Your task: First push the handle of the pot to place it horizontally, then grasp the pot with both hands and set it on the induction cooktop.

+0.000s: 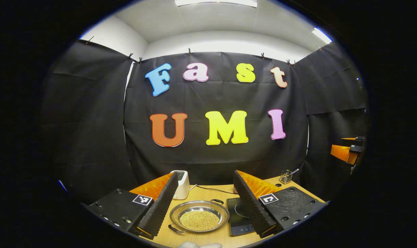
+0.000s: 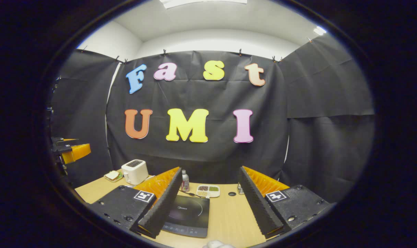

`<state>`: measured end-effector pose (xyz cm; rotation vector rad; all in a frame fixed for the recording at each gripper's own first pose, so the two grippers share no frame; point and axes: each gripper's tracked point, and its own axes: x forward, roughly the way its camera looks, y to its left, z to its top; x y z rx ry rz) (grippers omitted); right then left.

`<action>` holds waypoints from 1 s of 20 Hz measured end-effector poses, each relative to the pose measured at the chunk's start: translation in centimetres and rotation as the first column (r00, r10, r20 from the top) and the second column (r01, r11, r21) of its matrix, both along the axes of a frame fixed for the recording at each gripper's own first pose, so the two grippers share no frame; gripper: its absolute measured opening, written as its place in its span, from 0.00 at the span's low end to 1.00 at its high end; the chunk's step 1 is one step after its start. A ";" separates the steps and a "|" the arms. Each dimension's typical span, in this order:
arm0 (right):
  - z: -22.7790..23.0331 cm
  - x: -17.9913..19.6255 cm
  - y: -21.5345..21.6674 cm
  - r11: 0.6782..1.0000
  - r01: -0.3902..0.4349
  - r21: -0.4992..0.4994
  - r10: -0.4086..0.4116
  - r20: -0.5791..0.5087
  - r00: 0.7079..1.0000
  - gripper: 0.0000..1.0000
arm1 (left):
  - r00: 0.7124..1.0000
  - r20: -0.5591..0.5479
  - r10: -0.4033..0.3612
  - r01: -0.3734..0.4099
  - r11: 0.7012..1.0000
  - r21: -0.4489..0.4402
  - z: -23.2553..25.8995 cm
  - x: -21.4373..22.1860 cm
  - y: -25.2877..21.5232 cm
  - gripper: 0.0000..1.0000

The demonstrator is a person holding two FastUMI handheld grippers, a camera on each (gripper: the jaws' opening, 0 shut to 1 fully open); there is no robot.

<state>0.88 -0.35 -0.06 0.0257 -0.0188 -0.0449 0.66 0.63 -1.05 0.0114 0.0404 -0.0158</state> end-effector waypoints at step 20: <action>-3.0 2.3 0.0 1.000 -0.003 0.015 0.004 -0.060 0.998 1.00 | 0.933 -0.305 -0.191 0.171 0.981 -0.089 -9.5 2.4 1.5 0.00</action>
